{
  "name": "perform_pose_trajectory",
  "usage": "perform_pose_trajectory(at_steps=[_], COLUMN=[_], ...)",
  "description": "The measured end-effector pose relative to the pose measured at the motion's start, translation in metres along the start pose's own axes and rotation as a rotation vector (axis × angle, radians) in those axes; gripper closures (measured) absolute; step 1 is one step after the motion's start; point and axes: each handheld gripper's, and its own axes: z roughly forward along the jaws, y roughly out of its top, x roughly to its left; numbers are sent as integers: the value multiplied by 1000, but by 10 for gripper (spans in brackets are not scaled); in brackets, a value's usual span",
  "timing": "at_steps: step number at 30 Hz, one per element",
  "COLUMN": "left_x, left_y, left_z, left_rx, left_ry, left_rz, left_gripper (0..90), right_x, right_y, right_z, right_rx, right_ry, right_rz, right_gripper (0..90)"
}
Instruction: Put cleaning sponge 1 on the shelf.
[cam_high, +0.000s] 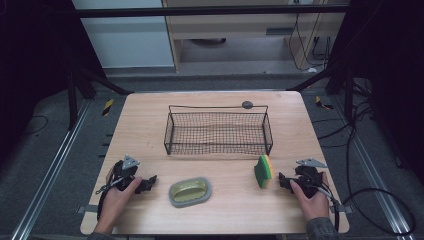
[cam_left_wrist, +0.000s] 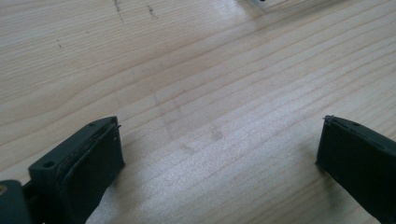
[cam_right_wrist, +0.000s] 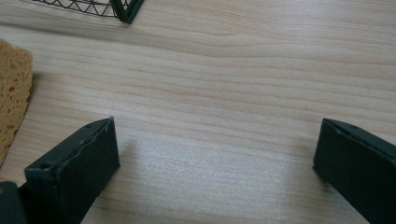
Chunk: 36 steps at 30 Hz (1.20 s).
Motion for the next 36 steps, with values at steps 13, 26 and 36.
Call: perform_pose_trajectory(at_steps=[13, 26, 36], left_x=[-37, -83, -112], left_y=[41, 82, 105], left_z=[-42, -61, -64], left_rx=[0, 131, 252], left_ry=[-71, -180, -256], left_rz=[164, 404, 532], left_gripper=[39, 190, 388], right_x=[0, -1, -1], right_y=[-4, -4, -4], right_z=[-4, -4, -4], right_rx=[-2, -3, -3], right_ry=[50, 62, 63], right_rz=[-55, -64, -64], right_gripper=[5, 10, 9])
